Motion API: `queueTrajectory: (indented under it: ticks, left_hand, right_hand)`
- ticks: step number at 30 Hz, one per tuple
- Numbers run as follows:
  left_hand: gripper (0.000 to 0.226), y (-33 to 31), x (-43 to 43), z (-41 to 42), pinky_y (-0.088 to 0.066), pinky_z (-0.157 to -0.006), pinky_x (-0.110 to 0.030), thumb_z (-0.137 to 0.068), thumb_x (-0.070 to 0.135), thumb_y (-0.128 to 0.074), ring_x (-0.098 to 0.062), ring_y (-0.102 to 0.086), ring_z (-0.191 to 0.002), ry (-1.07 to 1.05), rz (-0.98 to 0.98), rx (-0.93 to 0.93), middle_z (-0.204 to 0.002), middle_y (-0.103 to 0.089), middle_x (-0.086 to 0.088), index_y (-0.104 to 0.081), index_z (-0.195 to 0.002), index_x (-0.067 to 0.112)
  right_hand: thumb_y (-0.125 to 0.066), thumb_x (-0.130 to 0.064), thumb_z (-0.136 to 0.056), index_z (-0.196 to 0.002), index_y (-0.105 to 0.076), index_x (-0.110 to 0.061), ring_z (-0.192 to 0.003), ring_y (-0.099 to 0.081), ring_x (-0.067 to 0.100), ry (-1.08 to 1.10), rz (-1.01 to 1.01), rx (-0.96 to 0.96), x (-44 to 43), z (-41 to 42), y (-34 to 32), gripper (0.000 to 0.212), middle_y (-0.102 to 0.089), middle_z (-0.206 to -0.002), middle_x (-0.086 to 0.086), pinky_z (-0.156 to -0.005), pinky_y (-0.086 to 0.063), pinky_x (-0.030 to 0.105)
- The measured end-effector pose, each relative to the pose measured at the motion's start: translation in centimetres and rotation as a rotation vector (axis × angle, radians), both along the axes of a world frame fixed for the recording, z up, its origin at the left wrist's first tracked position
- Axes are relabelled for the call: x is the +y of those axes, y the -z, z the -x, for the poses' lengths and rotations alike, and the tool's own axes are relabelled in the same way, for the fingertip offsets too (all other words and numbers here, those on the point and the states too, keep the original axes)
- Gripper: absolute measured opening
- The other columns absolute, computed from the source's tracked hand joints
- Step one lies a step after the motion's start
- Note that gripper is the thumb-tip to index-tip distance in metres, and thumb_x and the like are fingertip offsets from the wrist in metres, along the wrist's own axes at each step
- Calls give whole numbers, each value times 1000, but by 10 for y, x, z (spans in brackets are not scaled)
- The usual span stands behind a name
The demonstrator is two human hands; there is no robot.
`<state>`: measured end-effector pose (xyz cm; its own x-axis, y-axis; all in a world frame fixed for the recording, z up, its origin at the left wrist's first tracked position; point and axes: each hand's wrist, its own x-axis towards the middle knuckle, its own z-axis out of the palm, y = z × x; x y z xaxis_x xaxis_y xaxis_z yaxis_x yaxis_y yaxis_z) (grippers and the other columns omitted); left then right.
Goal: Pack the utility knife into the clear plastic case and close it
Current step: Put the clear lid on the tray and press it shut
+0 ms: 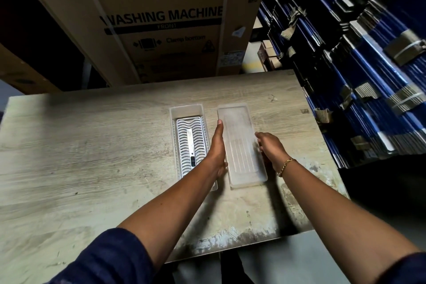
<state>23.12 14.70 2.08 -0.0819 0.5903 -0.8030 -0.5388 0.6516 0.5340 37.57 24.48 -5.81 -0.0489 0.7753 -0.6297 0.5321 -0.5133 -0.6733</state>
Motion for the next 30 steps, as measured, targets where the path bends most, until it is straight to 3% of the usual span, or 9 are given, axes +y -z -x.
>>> queueTrajectory:
  ticks: [1,3,5,7,12,17,21,26,30]
  left_hand:
    - [72,0,1,2,-48,-83,-30,-98,66,-27,-25,-68,-116,-21,-17,5,-141,-49,-26,-45,-146,15]
    - [75,-2,4,9,-48,-92,-33,-97,68,-31,-31,-57,-130,-45,-59,29,-152,-41,-22,-38,-151,16]
    - [76,-2,6,16,-47,-72,-29,-93,71,-37,-20,-65,-91,-73,-96,47,-136,-60,-13,-45,-145,17]
    - [57,-1,5,27,-30,-55,-25,-90,73,-42,-10,-41,-65,-99,-100,76,-88,-53,0,-59,-111,22]
    - [44,-9,-4,60,-24,-52,-25,-94,66,-43,-9,-35,-58,-165,-123,115,-72,-40,4,-44,-74,27]
    - [49,-11,-31,89,-38,-39,-18,-99,58,-41,-6,-52,-40,-228,-102,180,-55,-58,5,-56,-73,19]
    - [44,-4,-51,106,-38,-38,-17,-99,58,-42,-5,-48,-42,-241,-87,237,-68,-50,3,-51,-76,22]
    - [56,9,-71,120,-40,-61,-28,-99,60,-38,-14,-53,-67,-254,-52,342,-86,-58,-3,-59,-111,10]
    - [53,20,-81,125,-38,-62,-29,-100,59,-37,-15,-53,-66,-255,-36,367,-84,-59,-2,-57,-108,10]
  right_hand:
    - [-52,-39,-98,-112,-63,-16,-92,-57,23,19,-8,12,1,-1,-7,29,-61,-107,4,-84,-51,42]
    - [-53,-34,-99,-109,-64,-16,-89,-57,23,51,-28,32,6,-2,-17,24,-63,-105,7,-81,-53,41]
    - [-54,-32,-97,-107,-67,-12,-87,-59,23,75,-55,64,9,-1,-25,26,-67,-110,10,-74,-49,35]
    - [-54,-34,-92,-111,-70,-9,-90,-61,25,81,-53,99,10,5,-31,35,-70,-120,12,-77,-50,37]
    - [-50,-25,-95,-116,-70,-4,-76,-59,20,29,-52,173,1,34,-49,36,-67,-107,6,-61,-42,28]
    - [-48,-24,-95,-116,-70,-3,-75,-61,18,-30,-18,212,-20,67,-52,36,-68,-101,3,-60,-44,27]
    - [-50,-27,-92,-113,-71,-6,-79,-62,21,-59,11,224,-37,88,-45,36,-70,-107,5,-59,-44,28]
    - [-52,-34,-89,-108,-72,-11,-86,-64,25,-103,47,220,-55,102,-32,36,-72,-111,5,-72,-48,36]
    - [-53,-37,-87,-110,-72,-12,-89,-64,25,-142,37,208,-64,106,-24,39,-72,-115,5,-76,-49,37]
